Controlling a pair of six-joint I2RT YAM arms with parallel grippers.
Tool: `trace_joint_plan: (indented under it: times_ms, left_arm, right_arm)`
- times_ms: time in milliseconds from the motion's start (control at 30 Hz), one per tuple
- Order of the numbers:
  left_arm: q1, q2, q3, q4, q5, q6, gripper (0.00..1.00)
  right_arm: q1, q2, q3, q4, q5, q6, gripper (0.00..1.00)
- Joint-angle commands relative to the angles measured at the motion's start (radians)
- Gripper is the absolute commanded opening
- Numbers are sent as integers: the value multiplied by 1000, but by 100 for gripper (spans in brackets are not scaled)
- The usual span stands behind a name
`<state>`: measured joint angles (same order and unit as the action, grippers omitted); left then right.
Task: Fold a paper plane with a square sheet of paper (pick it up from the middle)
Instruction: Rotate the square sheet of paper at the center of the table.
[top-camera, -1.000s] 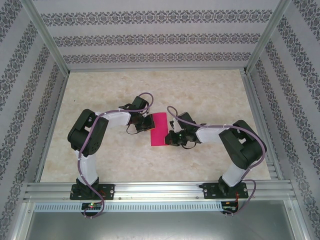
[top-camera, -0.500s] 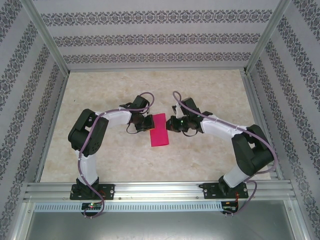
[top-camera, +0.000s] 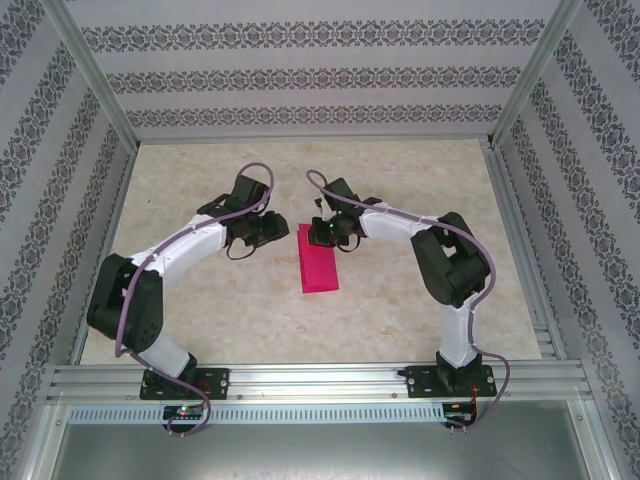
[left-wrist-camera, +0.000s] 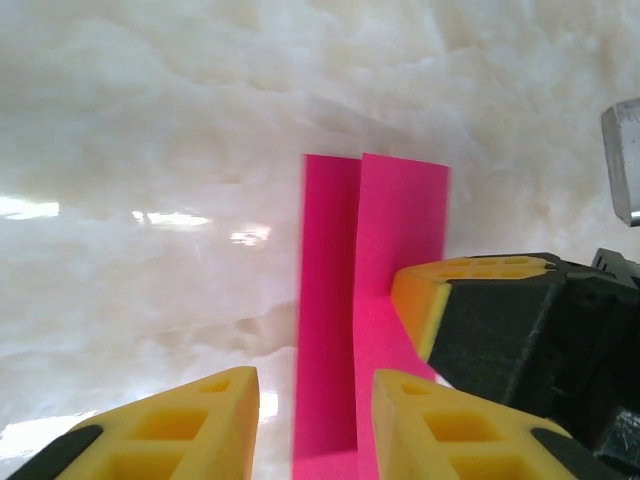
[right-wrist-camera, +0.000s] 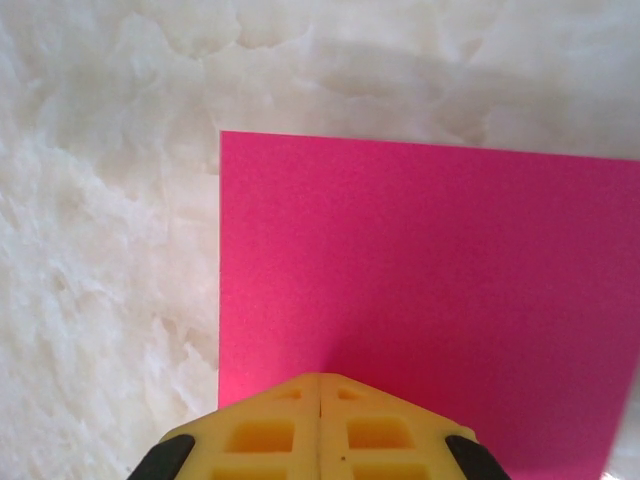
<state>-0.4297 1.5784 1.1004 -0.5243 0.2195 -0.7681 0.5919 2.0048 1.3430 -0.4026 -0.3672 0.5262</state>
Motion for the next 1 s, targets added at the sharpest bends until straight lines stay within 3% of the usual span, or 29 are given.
trace_joint_plan:
  times_ms: [0,467,833,967]
  left_arm:
    - [12,-39,-45,-42,-41,-12,39]
    - [10,-1,-74,85,82,41,43]
    - [-86,67,-86,208,176,15,42]
    - [-151,101,-90,292,215,-30,40]
  right_arm:
    - [4,58,65,-55,37,-27,6]
    - [-46,112,108,-136,226,99,6]
    - [-126,-76,-113,-119,453,327,8]
    - [-153,-163,-219,-15,402,377,9]
